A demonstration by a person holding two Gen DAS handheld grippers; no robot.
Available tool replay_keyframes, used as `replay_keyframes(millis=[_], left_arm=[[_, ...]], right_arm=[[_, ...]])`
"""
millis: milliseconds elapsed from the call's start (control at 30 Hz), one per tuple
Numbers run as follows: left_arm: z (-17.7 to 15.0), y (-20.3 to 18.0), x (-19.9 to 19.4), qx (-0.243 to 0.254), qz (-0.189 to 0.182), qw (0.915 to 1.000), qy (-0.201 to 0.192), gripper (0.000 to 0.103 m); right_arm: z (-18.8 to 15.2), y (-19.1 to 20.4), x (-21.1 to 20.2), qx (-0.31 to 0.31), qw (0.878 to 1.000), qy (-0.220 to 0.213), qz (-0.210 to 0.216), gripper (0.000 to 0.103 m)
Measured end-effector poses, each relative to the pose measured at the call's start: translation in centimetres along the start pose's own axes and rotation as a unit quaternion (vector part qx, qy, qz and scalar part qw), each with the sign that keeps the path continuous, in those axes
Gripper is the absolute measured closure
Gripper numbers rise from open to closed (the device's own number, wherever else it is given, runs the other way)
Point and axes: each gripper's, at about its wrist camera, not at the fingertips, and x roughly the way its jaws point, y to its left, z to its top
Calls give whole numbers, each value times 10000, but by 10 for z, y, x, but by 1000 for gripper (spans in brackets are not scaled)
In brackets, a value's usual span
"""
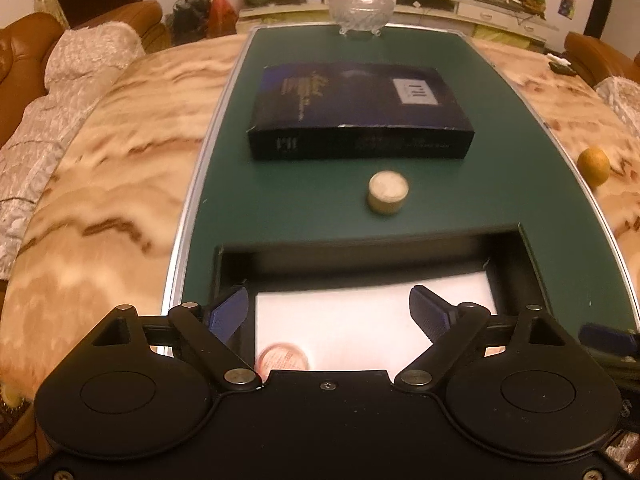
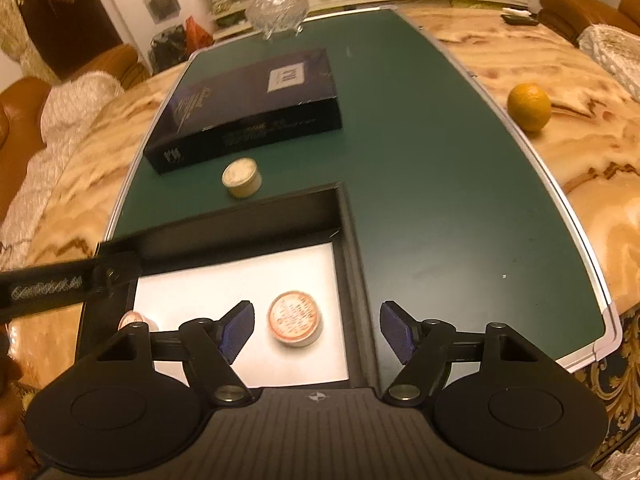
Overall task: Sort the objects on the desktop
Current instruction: 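Move the left tool to the last cream tin near the blue box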
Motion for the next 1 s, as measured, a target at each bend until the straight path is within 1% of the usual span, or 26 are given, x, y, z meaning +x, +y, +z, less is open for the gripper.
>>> replay_keyframes(millis=[67, 333, 600, 833, 1000], left_arm=[[6, -6, 9, 18, -5, 10000, 42, 13], [30, -26, 46, 102, 94, 9998, 141, 13], [59, -31, 89, 91, 120, 9997, 201, 13], [79, -27, 126, -68, 66, 9989, 460, 13], [85, -35, 142, -46, -61, 9983, 574, 13]], right_arm=[[2, -7, 0, 62, 10000, -34, -6, 25], [7, -29, 13, 268, 9996, -3, 36, 25], [8, -39, 20, 355, 9993, 19, 128, 25], [11, -42, 28, 410, 9988, 42, 255, 25], [12, -41, 37, 416, 9986, 120, 308, 25]])
